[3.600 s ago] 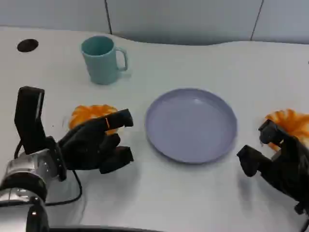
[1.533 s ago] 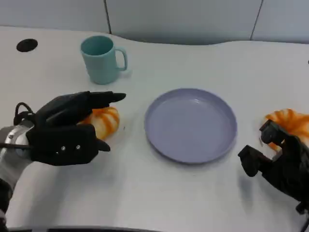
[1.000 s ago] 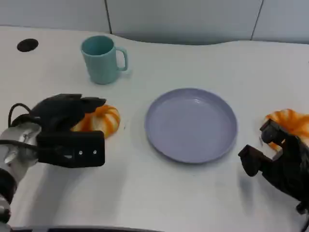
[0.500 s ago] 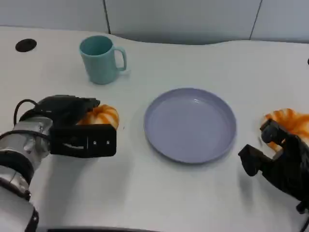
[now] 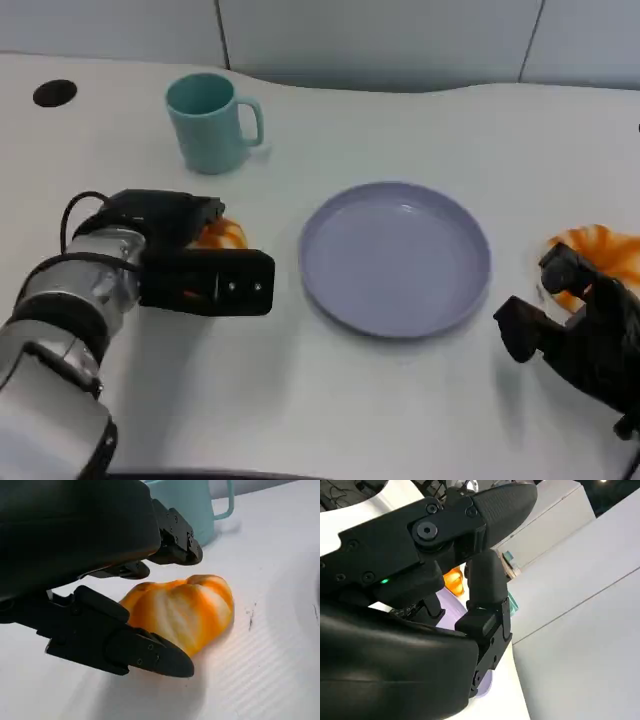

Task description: Grasp the bread from the table and place it into the plate.

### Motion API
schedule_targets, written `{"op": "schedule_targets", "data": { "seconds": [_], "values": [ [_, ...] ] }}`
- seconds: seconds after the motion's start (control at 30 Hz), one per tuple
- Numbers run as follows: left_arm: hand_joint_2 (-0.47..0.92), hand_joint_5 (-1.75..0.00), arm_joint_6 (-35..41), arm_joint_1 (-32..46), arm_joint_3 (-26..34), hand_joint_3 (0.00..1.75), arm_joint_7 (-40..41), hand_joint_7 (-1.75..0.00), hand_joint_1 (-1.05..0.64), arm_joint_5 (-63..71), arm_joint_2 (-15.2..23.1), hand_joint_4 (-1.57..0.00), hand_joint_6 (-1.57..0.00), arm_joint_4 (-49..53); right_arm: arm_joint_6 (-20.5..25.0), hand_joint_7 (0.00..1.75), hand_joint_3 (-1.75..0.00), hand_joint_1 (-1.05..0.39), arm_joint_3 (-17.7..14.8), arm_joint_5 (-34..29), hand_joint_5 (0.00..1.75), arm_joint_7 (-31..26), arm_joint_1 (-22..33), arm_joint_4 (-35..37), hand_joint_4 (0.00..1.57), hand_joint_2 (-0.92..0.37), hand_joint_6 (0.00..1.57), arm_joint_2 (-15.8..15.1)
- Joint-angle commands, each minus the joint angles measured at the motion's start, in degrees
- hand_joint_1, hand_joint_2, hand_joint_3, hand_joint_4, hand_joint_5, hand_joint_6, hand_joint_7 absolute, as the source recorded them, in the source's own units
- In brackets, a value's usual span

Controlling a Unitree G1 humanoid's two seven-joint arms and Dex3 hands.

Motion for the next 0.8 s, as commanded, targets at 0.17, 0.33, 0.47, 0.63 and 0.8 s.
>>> {"op": "schedule_targets", "data": {
  "seconds": [0.17,0.33,0.47,0.63,0.8],
  "values": [
    [0.92,0.0,3.63,-2.5,-1.35,0.42,-2.08,0.0,-0.93,1.03,-2.26,-0.11,-0.19,1.44,-0.58,1.75,-0.01,-0.41,-0.45,0.26,1.75,-0.16,1.09,-1.64,0.9,-0.89,0.65,-0.06],
    [0.92,0.0,4.56,-2.26,-1.51,0.5,-2.85,0.0,-0.98,0.92,-2.78,-0.08,-0.15,1.68,-0.35,1.75,0.0,-0.4,-0.6,0.5,1.75,-0.53,1.36,-2.34,0.91,-0.88,0.67,0.25],
    [0.92,0.0,4.93,-2.22,-1.57,0.52,-3.02,0.0,-0.95,0.94,-2.81,-0.08,-0.14,1.7,0.09,1.75,0.0,-0.4,-0.66,0.7,1.75,-0.5,1.46,-2.7,0.91,-0.88,0.67,0.19],
    [0.92,0.0,5.77,-2.25,-0.92,0.52,-3.73,0.0,-0.92,0.32,-2.66,-0.07,-0.13,1.79,0.88,1.75,0.0,-0.4,-0.81,1.13,1.75,-0.78,1.59,-3.21,0.91,-0.88,0.66,0.21],
    [0.92,-0.01,8.02,-2.21,0.14,0.41,-3.52,-0.01,-0.74,-0.34,-2.97,-0.1,-0.15,1.87,0.31,1.75,-0.01,-0.39,-0.88,1.27,1.75,0.07,1.58,-2.76,0.9,-0.89,0.65,0.12]
  ]
}}
